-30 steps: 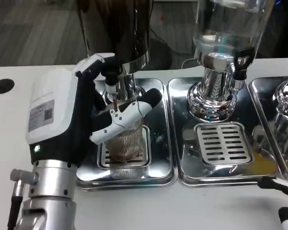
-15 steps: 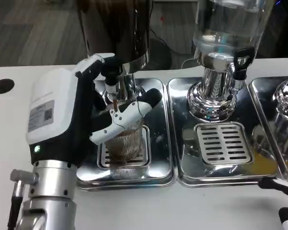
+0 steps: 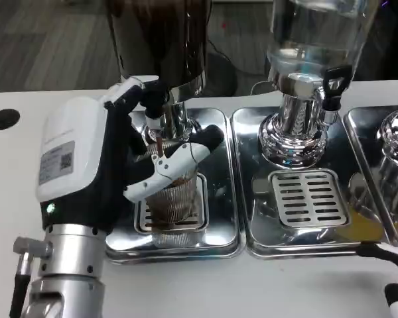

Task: Grasp the cup under the faucet to collect the drink, then remove the cup.

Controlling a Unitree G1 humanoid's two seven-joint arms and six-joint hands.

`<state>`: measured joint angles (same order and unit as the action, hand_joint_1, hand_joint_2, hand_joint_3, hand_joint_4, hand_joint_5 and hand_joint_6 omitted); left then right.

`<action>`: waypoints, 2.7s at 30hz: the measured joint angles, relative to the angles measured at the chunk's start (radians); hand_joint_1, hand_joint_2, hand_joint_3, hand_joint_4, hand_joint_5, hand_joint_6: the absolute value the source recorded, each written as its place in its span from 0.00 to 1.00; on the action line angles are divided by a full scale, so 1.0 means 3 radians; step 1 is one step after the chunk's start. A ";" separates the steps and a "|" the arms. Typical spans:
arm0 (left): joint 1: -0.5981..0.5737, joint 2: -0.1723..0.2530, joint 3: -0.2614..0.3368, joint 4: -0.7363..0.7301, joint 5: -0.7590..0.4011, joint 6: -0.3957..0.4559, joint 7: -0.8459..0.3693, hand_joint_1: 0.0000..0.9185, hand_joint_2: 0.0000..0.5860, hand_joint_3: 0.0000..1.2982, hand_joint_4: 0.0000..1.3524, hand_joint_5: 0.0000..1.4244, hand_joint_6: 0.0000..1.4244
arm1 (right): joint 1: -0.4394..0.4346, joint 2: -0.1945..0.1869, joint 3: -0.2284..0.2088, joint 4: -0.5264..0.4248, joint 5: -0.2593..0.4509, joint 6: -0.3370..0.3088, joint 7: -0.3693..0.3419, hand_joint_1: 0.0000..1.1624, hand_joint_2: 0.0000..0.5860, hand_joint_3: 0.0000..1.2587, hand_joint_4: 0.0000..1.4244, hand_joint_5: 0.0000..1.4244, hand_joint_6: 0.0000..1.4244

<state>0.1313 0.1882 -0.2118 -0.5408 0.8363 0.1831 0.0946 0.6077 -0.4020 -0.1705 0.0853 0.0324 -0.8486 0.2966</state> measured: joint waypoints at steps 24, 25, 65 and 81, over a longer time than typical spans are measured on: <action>-0.0013 -0.0005 0.0276 0.0187 -0.0553 -0.0362 0.0080 0.00 0.05 0.00 0.00 0.51 0.59 | -0.0084 -0.0109 -0.0046 -0.0038 -0.0020 0.0000 0.0050 0.34 0.81 0.24 0.14 0.11 0.06; -0.0030 -0.0005 0.0326 0.0198 -0.0601 -0.0421 0.0113 0.00 0.04 0.01 0.00 0.43 0.59 | -0.0080 -0.0109 -0.0046 -0.0038 -0.0020 0.0000 0.0055 0.34 0.81 0.24 0.14 0.11 0.06; 0.1790 0.0290 0.0892 0.0034 -0.0129 -0.1248 0.0400 0.00 0.05 0.19 0.12 0.18 0.21 | -0.1692 -0.0353 0.0304 0.0626 0.0190 0.0866 0.0675 0.56 0.22 0.13 0.10 0.13 0.10; 0.2130 0.0206 0.0824 0.0018 0.0010 -0.1357 0.0452 0.00 0.06 0.19 0.12 0.18 0.20 | -0.2330 0.0039 0.0740 0.0934 -0.0217 0.1168 0.0552 0.58 0.22 0.13 0.09 0.13 0.10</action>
<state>0.7705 0.2501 0.0353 -0.5354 0.8392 -0.2240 0.2301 -0.0914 -0.3904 0.0516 0.3656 -0.0328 -0.4982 0.4621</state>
